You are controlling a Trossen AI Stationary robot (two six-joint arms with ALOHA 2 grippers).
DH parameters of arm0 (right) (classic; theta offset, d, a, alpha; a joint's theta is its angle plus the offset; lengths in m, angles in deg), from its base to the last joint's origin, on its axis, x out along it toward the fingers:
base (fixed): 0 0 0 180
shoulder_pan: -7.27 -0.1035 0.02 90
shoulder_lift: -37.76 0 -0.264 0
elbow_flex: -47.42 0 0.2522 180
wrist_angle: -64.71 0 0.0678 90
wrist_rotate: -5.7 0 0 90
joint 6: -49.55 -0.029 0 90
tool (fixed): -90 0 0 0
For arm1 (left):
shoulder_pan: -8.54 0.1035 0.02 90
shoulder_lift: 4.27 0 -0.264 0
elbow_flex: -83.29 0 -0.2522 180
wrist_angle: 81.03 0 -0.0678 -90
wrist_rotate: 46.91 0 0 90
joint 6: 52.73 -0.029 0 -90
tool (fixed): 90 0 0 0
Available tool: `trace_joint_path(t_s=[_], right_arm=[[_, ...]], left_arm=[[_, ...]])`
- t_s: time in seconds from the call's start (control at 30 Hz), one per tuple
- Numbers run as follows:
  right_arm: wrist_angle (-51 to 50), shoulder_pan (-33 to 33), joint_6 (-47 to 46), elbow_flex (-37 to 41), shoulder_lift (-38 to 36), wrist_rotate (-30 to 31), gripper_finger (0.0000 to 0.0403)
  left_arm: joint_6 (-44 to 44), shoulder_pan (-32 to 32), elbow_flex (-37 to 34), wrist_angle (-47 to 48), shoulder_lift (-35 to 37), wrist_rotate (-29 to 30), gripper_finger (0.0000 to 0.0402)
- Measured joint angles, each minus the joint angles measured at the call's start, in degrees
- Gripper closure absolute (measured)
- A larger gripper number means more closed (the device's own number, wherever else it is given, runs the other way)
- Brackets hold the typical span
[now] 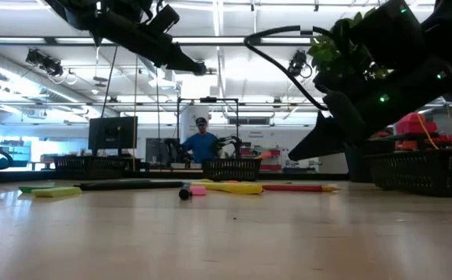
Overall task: Sort crayons/erasers/pens/pencils in bins
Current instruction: Put the red crayon into the middle right black bin
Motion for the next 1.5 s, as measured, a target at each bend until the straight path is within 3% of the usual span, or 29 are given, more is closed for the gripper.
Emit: trace_joint_path(t_s=[0.17, 0.8, 1.17, 1.5], right_arm=[[-1.7, 0.0, -0.6, 0.0, 0.0, -2.9, 0.0308], [0.2, 0.2, -3.2, -0.1, 7.4, -2.9, 0.0309], [-0.3, 0.2, -4.5, -0.1, 7.4, -2.6, 0.031], [-1.3, 0.6, -4.1, -0.3, 7.4, -3.0, 0.0355]], left_arm=[[0.0, 0.0, 0.0, -0.1, 0.0, 0.0, 0.0383], [-0.2, 0.0, 0.0, -0.1, 0.0, 0.0, 0.0379], [-0.2, 0.0, 0.0, 0.0, 0.0, 0.0, 0.0381], [0.8, 0.0, 0.0, 0.0, 0.0, 0.0, 0.0389]])
